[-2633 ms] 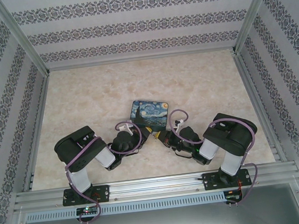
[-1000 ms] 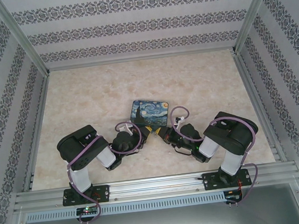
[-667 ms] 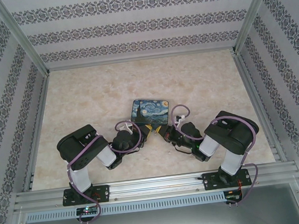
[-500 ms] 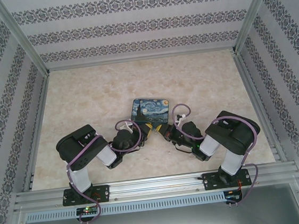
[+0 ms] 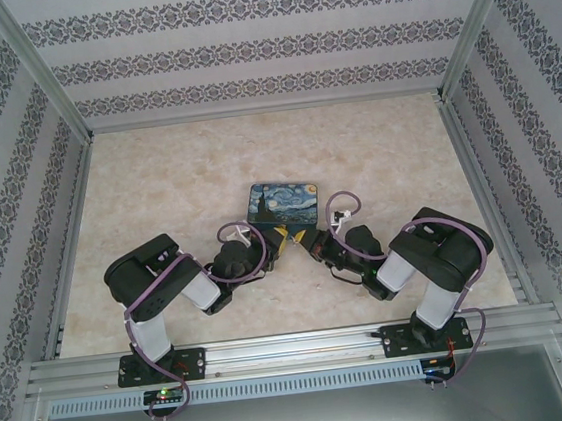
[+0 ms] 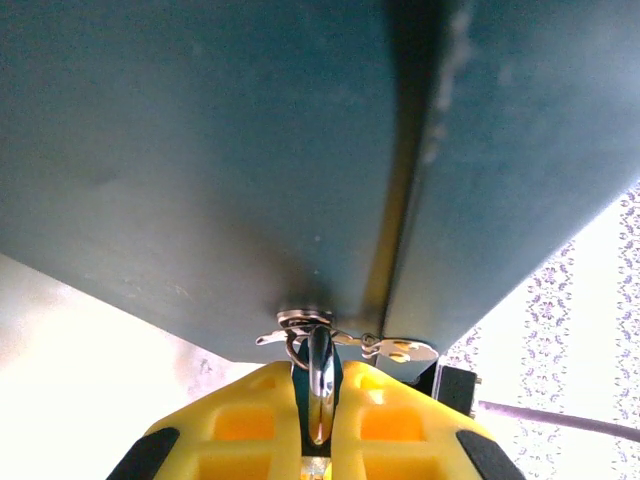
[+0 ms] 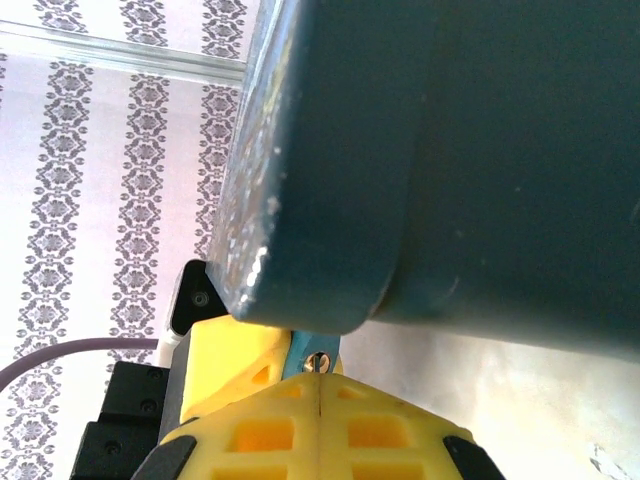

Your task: Unlock the padlock with the key

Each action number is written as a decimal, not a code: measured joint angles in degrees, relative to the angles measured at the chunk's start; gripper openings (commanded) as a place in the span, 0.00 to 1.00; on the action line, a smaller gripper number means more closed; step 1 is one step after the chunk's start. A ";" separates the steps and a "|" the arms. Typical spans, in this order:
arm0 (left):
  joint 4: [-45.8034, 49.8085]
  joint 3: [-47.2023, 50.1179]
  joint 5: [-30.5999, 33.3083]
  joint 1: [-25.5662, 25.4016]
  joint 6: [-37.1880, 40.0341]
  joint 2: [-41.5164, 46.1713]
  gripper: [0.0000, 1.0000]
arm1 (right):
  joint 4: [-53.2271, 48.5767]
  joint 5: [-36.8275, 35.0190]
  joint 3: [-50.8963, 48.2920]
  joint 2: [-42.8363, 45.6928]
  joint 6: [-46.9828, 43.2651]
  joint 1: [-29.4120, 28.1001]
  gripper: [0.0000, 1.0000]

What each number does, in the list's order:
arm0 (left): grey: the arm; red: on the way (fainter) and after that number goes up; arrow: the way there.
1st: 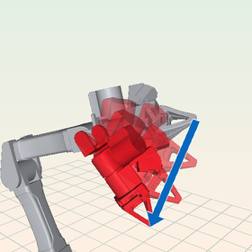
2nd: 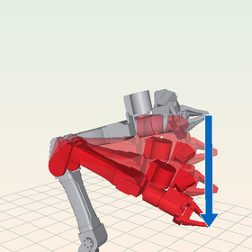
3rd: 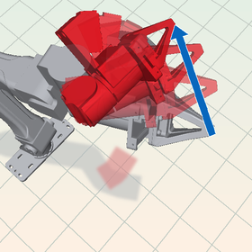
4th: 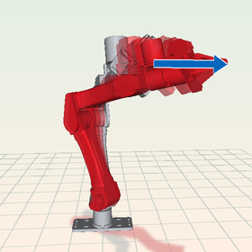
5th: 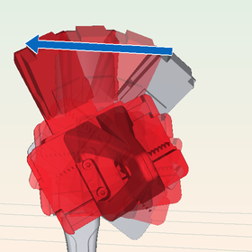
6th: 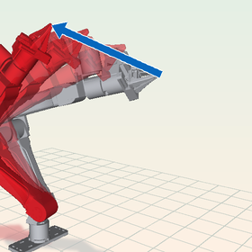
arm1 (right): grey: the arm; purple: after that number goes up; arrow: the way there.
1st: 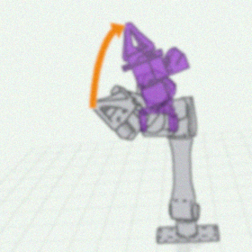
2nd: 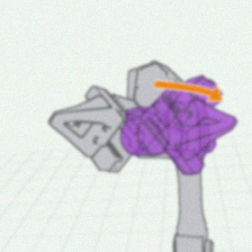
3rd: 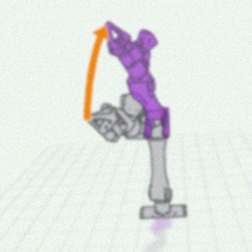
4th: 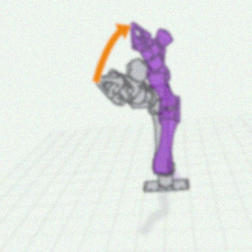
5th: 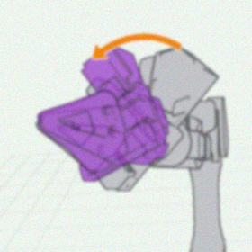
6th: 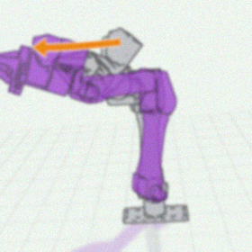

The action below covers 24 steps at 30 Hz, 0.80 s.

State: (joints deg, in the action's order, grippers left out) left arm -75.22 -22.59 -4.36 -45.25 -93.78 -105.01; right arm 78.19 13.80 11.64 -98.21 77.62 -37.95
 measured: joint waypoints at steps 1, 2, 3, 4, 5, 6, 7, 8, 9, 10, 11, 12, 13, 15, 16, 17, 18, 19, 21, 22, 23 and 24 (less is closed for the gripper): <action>0.11 -0.15 0.09 0.00 -0.07 0.17 0.00 | 0.17 0.33 0.02 0.04 0.00 0.28 0.00; 0.22 -0.26 0.17 0.00 -0.17 0.28 0.00 | 0.35 0.66 0.13 0.09 0.00 0.44 0.00; 0.22 -0.33 0.35 0.00 -0.17 0.37 0.00 | 0.37 0.87 0.28 0.13 0.00 0.74 0.00; 0.22 -0.39 0.57 0.00 -0.17 0.48 0.00 | 0.39 1.11 0.46 0.15 0.00 0.87 0.00; 0.22 -0.42 0.76 0.00 -0.20 0.55 0.00 | 0.39 1.36 0.63 0.15 0.00 1.11 0.00; 0.22 -0.48 0.98 0.00 -0.17 0.59 0.00 | 0.39 1.62 0.74 0.15 0.00 1.16 0.00; 0.20 -0.50 1.09 0.00 -0.17 0.63 0.00 | 0.39 1.84 0.87 0.15 0.02 1.40 0.00; 0.20 -0.59 1.27 0.00 -0.17 0.63 0.00 | 0.33 2.12 1.03 0.15 0.04 1.49 0.00; 0.20 -0.63 1.42 0.00 -0.17 0.66 0.00 | 0.28 2.19 1.16 0.15 0.07 1.51 0.00; 0.20 -0.70 1.60 0.00 -0.17 0.66 0.00 | 0.22 2.36 1.38 0.15 0.15 1.66 0.00; 0.17 -0.72 1.79 0.00 -0.17 0.68 0.00 | 0.04 2.75 1.60 0.15 0.24 1.86 0.00; 0.20 -0.76 1.90 0.00 -0.17 0.70 0.00 | -0.04 3.02 1.75 0.15 0.28 2.03 0.00; 0.17 -0.83 1.97 0.02 -0.17 0.70 0.00 | -0.11 3.54 1.88 0.15 0.44 2.36 0.00; 0.17 -0.96 2.10 0.07 -0.17 0.70 0.00 | -0.35 4.85 2.29 0.13 0.57 3.26 0.00; 0.15 -1.01 2.10 0.17 -0.17 0.70 0.00 | -0.52 5.57 2.60 0.11 0.70 3.76 0.00; 0.11 -1.05 2.05 0.28 -0.17 0.72 0.00 | -0.59 6.21 2.86 -0.02 0.81 4.15 0.00; 0.11 -1.07 2.08 0.33 -0.17 0.72 0.00 | -0.61 6.73 3.13 -0.24 0.98 4.50 0.00; 0.13 -1.07 2.12 0.37 -0.17 0.72 0.00 | -0.63 7.23 3.41 -0.55 1.27 4.85 0.00; 0.15 -1.07 2.12 0.37 -0.17 0.72 0.00 | -0.74 7.98 3.76 -0.94 1.64 5.25 0.00; 0.13 -1.07 2.05 0.37 -0.17 0.72 0.00 | -0.79 8.26 3.85 -0.96 1.73 5.62 0.00; 0.13 -1.07 1.99 0.37 -0.17 0.72 0.00 | -0.81 8.41 3.96 -0.96 1.77 5.79 0.00; 0.13 -1.07 1.86 0.37 -0.17 0.72 0.00 | -0.81 8.63 4.15 -1.03 1.79 6.01 0.00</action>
State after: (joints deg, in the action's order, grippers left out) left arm -75.09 -23.66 -2.50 -44.88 -93.95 -104.29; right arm 77.38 22.44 15.79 -99.24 79.42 -31.94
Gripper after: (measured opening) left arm 0.094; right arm 0.064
